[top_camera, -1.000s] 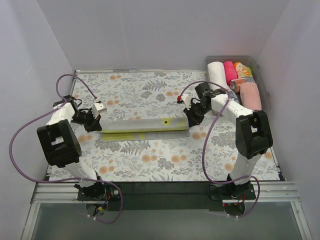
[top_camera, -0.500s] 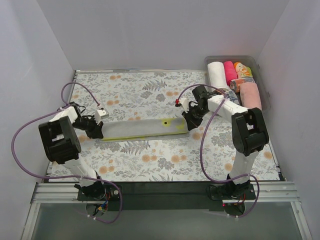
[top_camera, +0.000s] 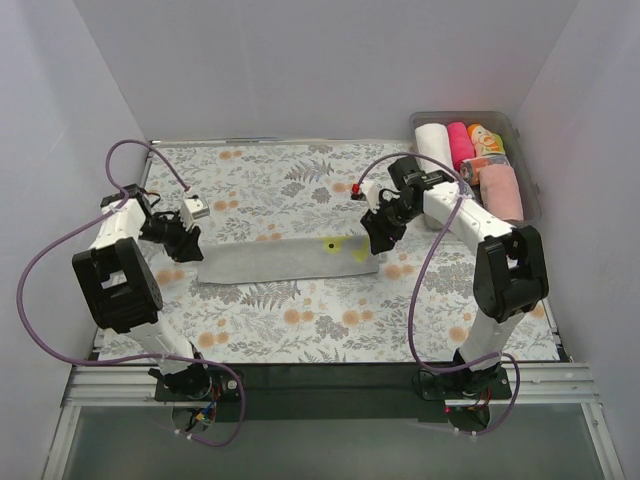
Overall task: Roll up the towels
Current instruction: Fold the towel
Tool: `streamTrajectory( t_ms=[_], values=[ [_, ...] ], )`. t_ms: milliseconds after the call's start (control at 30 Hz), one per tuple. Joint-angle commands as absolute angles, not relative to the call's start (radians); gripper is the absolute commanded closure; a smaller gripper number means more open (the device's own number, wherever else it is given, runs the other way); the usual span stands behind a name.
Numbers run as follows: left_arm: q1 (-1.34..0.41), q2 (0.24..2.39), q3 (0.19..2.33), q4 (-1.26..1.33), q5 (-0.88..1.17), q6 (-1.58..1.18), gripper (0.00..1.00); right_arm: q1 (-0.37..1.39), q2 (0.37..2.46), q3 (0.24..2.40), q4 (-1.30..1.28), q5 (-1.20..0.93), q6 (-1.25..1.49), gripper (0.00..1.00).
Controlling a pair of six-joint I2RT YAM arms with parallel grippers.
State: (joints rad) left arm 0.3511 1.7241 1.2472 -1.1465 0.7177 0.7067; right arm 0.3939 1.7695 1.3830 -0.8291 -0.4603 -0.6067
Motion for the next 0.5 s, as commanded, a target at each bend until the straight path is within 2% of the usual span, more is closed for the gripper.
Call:
streamTrajectory(
  t_ms=[0,300,467],
  values=[
    [0.356,1.697,1.276,-1.096,0.756,0.613,0.66,0.396,1.759,1.454,-0.862,-0.518,-0.601,0.53],
    [0.336,1.727,1.195,-0.868,0.687,0.348,0.78,0.399,1.966,1.535,-0.795,-0.462,-0.531,0.58],
    [0.307,1.773,1.16,-0.805,0.654,0.272,0.81,0.403,2.046,1.522,-0.741,-0.364,-0.531,0.59]
  ],
)
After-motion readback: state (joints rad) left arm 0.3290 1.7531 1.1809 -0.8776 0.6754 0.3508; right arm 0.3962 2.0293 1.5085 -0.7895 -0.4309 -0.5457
